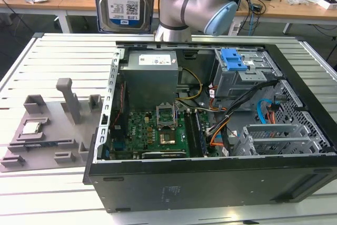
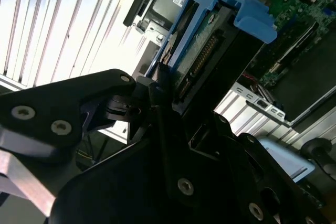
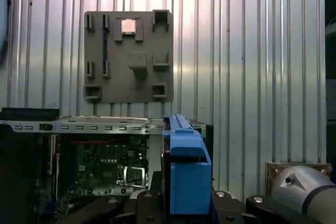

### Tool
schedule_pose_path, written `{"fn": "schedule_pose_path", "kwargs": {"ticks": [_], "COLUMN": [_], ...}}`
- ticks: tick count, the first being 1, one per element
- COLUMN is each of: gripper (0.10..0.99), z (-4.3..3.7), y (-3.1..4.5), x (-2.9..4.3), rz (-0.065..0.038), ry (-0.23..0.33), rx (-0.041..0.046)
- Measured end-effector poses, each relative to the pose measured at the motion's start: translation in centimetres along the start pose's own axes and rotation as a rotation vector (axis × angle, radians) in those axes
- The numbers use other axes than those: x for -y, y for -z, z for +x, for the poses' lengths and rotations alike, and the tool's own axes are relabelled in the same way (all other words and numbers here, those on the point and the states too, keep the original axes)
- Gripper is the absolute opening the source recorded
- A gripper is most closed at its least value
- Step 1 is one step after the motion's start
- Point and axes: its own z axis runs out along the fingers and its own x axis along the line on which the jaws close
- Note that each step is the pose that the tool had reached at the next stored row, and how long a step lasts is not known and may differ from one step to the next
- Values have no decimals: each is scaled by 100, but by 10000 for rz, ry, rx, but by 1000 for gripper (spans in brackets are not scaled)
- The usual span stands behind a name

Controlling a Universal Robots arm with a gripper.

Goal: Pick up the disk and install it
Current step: 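Pick up the disk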

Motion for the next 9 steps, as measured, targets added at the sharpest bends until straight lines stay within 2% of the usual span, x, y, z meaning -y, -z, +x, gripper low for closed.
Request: {"fn": "schedule_pose_path", "kwargs": {"ticks": [4, 6, 9], "gripper": [361, 361, 361], "z": [3, 4, 6], "y": [11, 15, 21], "x": [234, 290, 413], "rz": [-3, -4, -5], "ry": [2, 0, 0], "rx": [1, 0, 0]}}
